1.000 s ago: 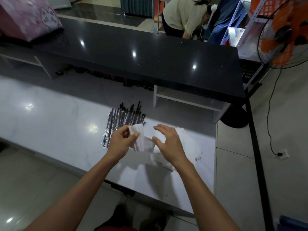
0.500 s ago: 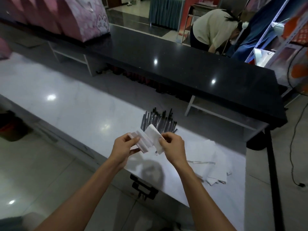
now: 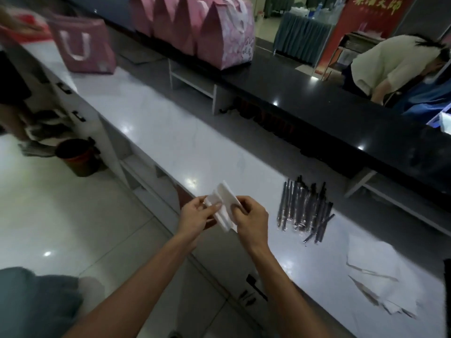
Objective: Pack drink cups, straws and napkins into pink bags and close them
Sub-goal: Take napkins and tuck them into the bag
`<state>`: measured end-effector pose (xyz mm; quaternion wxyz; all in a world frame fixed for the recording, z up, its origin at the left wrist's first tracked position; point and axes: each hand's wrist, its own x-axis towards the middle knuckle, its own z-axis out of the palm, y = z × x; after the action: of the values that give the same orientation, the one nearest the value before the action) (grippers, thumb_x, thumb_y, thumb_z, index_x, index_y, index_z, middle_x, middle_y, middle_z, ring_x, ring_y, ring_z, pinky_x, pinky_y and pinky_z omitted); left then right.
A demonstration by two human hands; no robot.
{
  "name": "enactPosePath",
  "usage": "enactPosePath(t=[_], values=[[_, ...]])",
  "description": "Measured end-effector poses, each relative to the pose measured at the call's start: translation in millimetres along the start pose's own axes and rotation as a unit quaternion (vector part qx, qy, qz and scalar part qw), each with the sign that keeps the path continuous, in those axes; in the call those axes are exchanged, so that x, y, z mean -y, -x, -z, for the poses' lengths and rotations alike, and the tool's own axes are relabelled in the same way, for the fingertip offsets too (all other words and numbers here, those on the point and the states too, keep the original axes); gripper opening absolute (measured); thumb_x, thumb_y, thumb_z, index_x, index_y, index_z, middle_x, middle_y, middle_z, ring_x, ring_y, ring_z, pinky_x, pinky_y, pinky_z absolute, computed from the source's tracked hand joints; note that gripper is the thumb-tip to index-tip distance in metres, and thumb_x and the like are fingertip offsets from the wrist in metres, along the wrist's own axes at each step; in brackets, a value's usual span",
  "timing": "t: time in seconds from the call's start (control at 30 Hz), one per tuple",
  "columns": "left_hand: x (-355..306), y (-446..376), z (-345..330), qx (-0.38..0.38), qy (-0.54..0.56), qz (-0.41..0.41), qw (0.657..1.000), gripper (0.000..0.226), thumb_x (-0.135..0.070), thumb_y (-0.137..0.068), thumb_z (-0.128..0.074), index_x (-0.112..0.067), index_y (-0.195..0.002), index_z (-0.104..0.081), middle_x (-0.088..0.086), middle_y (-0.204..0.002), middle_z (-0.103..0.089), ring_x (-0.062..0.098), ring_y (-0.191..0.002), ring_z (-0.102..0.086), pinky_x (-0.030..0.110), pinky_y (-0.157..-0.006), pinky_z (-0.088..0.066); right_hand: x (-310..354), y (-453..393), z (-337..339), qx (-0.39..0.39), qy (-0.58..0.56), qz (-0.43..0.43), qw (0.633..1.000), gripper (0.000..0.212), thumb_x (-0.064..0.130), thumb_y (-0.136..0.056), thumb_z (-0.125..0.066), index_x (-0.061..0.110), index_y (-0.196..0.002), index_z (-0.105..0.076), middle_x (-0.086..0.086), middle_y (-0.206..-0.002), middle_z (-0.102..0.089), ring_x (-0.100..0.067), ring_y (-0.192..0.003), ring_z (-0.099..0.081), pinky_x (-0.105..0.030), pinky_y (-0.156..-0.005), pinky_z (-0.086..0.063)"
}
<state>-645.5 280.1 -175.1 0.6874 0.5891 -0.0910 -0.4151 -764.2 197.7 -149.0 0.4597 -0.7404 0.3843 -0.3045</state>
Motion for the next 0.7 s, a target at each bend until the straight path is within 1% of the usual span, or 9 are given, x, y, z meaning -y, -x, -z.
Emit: enactPosePath(t=[0.1,0.17,0.23,0.27,0.33,0.43,0.5,0.6,0.7], values=[[-16,1,38,-0.028,0.022,-0.016,0.999,0.015,-0.013,-0.084,-0.078,-0.007,-0.097,-0.073,0.011,-0.09,-0.075,0.026,-0.083,-0.069,0.036,-0.076,-0.056,20,1,-42,0.006,-0.019,0.005,1.0,0.015,0.008,-0.088,-0.063,0.019,-0.085,-0.073,0.01,-0.075,-0.07,-0.007,-0.072,-0.066,-0.023,-0.061,-0.051],[-27,1,59,-0.054,0.04,-0.031,0.997,0.009,-0.012,-0.086,-0.076,-0.007,-0.092,-0.072,0.009,-0.082,-0.073,0.018,-0.072,-0.067,0.025,-0.064,-0.054,32,-2,-66,0.004,-0.04,-0.003,0.999,0.014,0.009,-0.089,-0.064,0.019,-0.086,-0.073,0.011,-0.076,-0.071,-0.006,-0.073,-0.066,-0.02,-0.062,-0.051],[-37,-1,76,-0.084,0.066,-0.035,0.994,0.003,-0.008,-0.089,-0.072,-0.007,-0.089,-0.07,0.001,-0.073,-0.07,0.006,-0.059,-0.063,0.016,-0.052,-0.048,41,-8,-86,-0.011,-0.066,-0.025,0.997,0.013,0.01,-0.089,-0.065,0.02,-0.088,-0.073,0.013,-0.078,-0.072,-0.004,-0.075,-0.068,-0.017,-0.062,-0.051],[-41,-3,86,-0.098,0.073,-0.035,0.992,0.003,-0.009,-0.09,-0.072,-0.009,-0.089,-0.069,-0.001,-0.071,-0.069,0.003,-0.057,-0.061,0.015,-0.051,-0.046,44,-11,-95,-0.017,-0.077,-0.037,0.996,0.012,0.01,-0.088,-0.065,0.02,-0.09,-0.073,0.012,-0.079,-0.073,-0.003,-0.076,-0.068,-0.015,-0.062,-0.049],[-46,-10,105,-0.111,0.071,-0.036,0.991,0.003,-0.013,-0.089,-0.073,-0.012,-0.089,-0.07,-0.004,-0.073,-0.069,0.004,-0.061,-0.061,0.017,-0.058,-0.045,52,-21,-114,-0.002,-0.095,-0.053,0.994,0.013,0.01,-0.088,-0.066,0.021,-0.091,-0.072,0.01,-0.081,-0.073,-0.003,-0.076,-0.069,-0.016,-0.061,-0.048],[-57,-23,132,-0.13,0.064,-0.039,0.989,0.015,-0.018,-0.088,-0.076,-0.007,-0.098,-0.072,0.002,-0.084,-0.073,0.013,-0.077,-0.065,0.028,-0.071,-0.047,61,-35,-148,0.096,-0.091,-0.028,0.991,0.015,0.013,-0.089,-0.063,0.024,-0.088,-0.073,0.008,-0.081,-0.074,-0.009,-0.078,-0.069,-0.028,-0.066,-0.056],[-65,-37,147,-0.151,0.056,-0.042,0.986,0.019,-0.019,-0.087,-0.077,-0.007,-0.101,-0.074,0.006,-0.089,-0.076,0.017,-0.081,-0.067,0.032,-0.075,-0.049,67,-45,-174,0.17,-0.078,-0.002,0.982,0.016,0.018,-0.091,-0.061,0.027,-0.093,-0.075,0.009,-0.086,-0.075,-0.01,-0.081,-0.07,-0.033,-0.072,-0.058],[-81,-68,168,-0.189,0.053,-0.052,0.979,0.018,-0.02,-0.087,-0.077,-0.008,-0.1,-0.075,0.009,-0.089,-0.076,0.02,-0.081,-0.068,0.033,-0.075,-0.05,74,-70,-207,0.231,-0.109,0.011,0.967,0.019,0.023,-0.098,-0.057,0.028,-0.103,-0.075,0.008,-0.092,-0.075,-0.01,-0.086,-0.07,-0.032,-0.075,-0.058],[-102,-100,189,-0.221,0.035,-0.06,0.973,0.019,-0.02,-0.087,-0.077,-0.006,-0.1,-0.075,0.007,-0.086,-0.075,0.018,-0.08,-0.068,0.03,-0.071,-0.05,82,-104,-237,0.281,-0.125,0.023,0.951,0.017,0.035,-0.099,-0.062,0.029,-0.108,-0.074,0.01,-0.097,-0.075,-0.009,-0.092,-0.071,-0.031,-0.079,-0.059]])
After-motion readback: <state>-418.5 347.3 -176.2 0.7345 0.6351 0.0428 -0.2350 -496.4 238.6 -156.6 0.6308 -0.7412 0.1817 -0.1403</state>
